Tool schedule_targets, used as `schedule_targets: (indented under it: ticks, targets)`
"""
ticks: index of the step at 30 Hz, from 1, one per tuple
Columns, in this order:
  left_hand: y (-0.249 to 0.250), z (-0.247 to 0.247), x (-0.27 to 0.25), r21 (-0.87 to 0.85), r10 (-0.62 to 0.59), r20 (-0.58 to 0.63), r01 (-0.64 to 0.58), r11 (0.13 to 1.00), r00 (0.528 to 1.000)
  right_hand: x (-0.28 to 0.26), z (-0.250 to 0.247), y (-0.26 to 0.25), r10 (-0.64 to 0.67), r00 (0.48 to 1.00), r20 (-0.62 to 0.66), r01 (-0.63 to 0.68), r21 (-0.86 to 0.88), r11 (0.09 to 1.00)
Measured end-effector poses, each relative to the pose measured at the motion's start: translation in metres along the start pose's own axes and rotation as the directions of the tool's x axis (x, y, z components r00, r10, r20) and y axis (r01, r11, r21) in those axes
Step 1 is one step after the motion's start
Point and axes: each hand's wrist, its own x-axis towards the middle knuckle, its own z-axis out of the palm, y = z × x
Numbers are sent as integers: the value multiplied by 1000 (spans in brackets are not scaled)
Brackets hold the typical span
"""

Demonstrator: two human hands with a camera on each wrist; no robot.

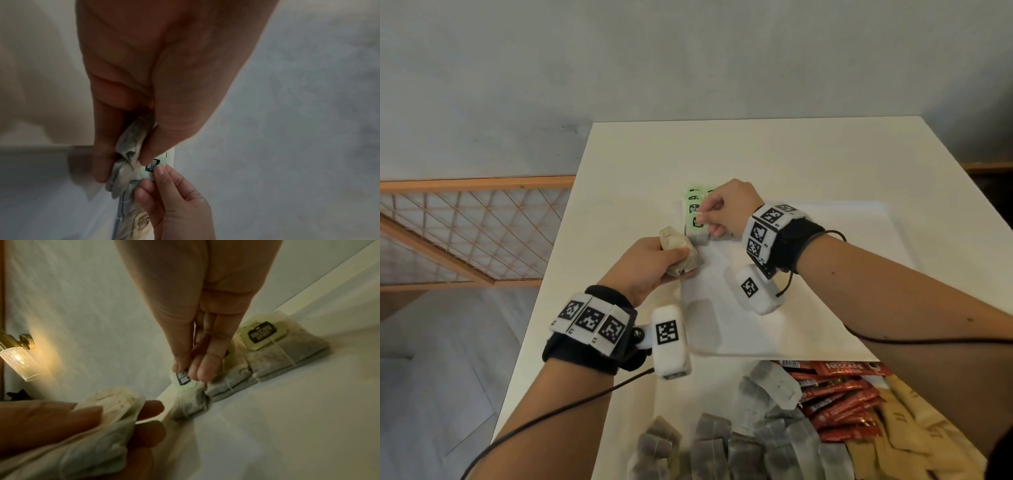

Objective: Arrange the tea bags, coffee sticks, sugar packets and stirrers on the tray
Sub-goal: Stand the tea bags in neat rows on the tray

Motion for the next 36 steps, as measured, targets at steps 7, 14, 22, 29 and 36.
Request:
schedule_targets:
  ticks: [7,14,22,29,36]
  targets:
    - [-3,1,-2,-22,46,34,-45,999,998,-3,-5,-1,-76,995,-63,75,-25,997]
    - [3,31,-18,40,12,154,-19,999,988,-48,-22,4,-112,991,75,105,98,990]
    - [-1,63,-36,175,-6,240,-37,984,971,-83,-42,14,-151,986,65,146,76,986]
    - [-6,67,-51,215,-53,252,-3,977,966,-100,-50,24,-88,993,-74,96,115,989]
    - [-10,64,-61,233,-56,218,4,973,974,-108,-56,30,-18,969,-246,41,88,995]
